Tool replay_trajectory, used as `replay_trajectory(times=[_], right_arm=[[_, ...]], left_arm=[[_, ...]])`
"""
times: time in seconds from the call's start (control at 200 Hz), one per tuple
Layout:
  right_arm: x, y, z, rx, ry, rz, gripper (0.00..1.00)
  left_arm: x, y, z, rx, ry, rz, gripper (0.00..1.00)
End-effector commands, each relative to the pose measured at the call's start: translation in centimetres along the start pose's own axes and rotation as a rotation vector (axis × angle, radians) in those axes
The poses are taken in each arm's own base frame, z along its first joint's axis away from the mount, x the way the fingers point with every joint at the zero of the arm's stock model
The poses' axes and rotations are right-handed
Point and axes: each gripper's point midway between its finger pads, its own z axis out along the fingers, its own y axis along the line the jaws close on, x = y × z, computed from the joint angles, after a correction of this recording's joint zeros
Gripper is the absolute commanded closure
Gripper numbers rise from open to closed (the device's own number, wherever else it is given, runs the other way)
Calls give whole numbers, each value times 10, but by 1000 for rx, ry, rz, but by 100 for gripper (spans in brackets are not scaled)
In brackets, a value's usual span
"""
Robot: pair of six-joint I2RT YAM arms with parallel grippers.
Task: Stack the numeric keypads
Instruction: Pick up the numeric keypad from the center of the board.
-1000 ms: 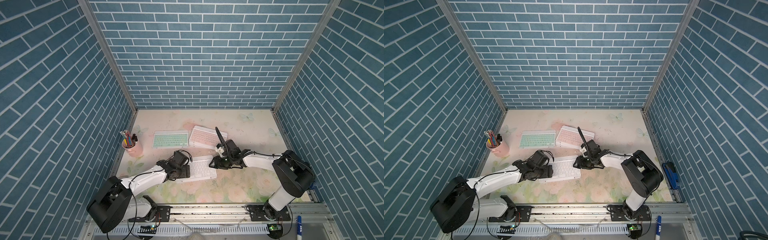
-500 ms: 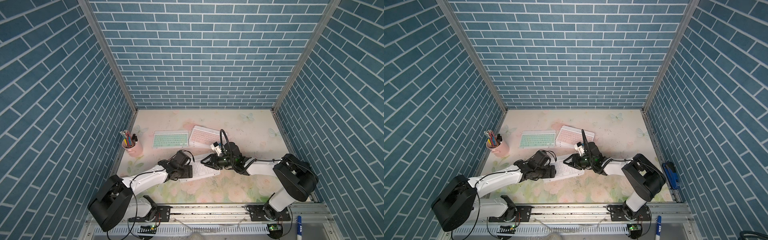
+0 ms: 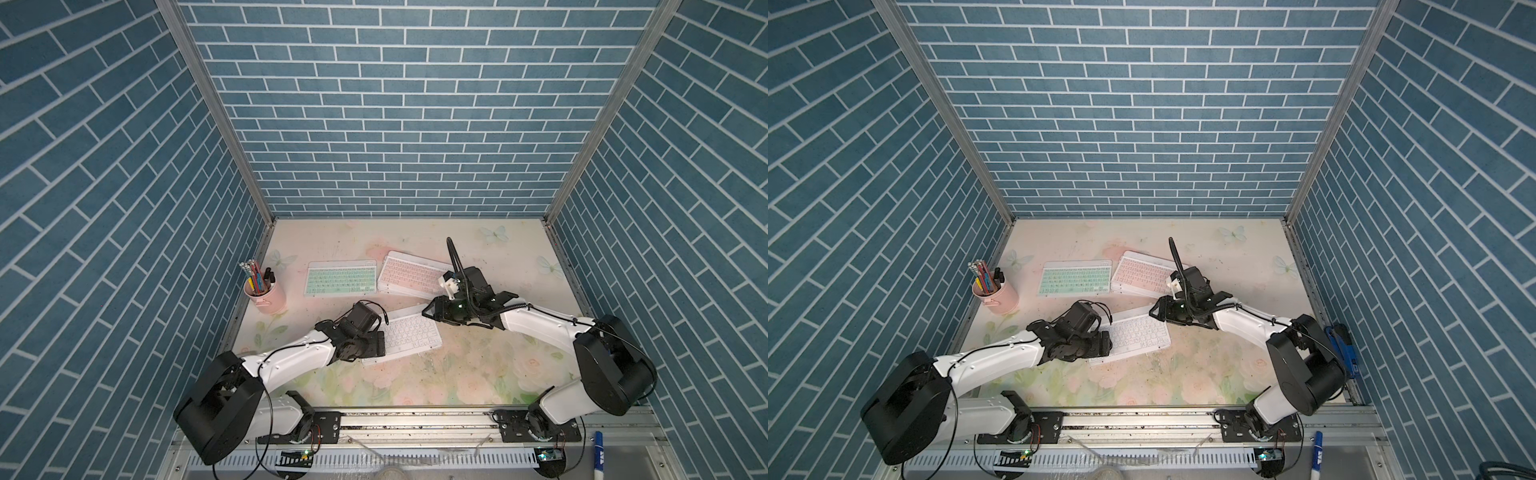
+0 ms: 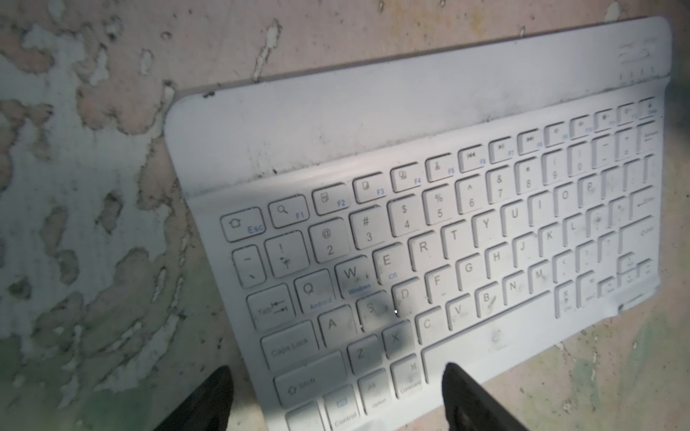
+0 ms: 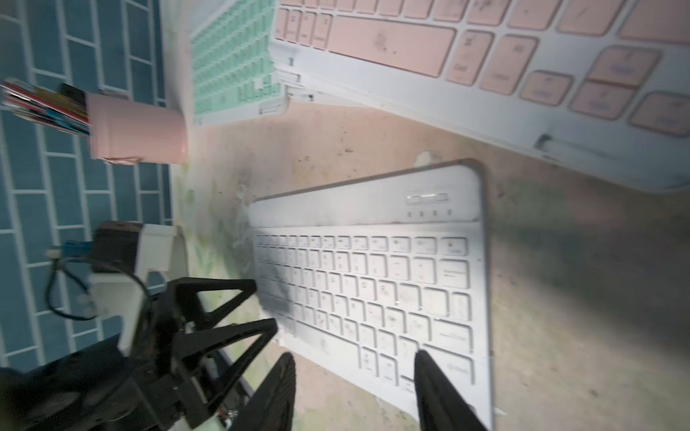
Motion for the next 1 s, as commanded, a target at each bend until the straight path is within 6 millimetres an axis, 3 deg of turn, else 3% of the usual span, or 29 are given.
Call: replay_trajectory(times=[0.0,0.115,0.24,0.32,0.455,0.69,0.996], right_arm=[[30,-48,10,203,142,-80,47],[35,-55,23,202,174,-67,47],[43,-49,35,157,194,-63,48],[51,-36,43,112,215,-79,47],[62,8,52,-104,210,-44,47],[42,68,22,-437,74,65,48],[24,101,-7,-603,-1,112,49]], left_arm=[[2,4,3,-29,17,-22,12],[2,3,4,-32,25,-25,11],[1,1,5,-27,28,-30,11],[-1,-4,5,-7,25,-32,11],[-6,-14,3,26,20,-27,11],[0,-18,14,28,53,-19,12],[2,-19,15,32,50,-7,12]])
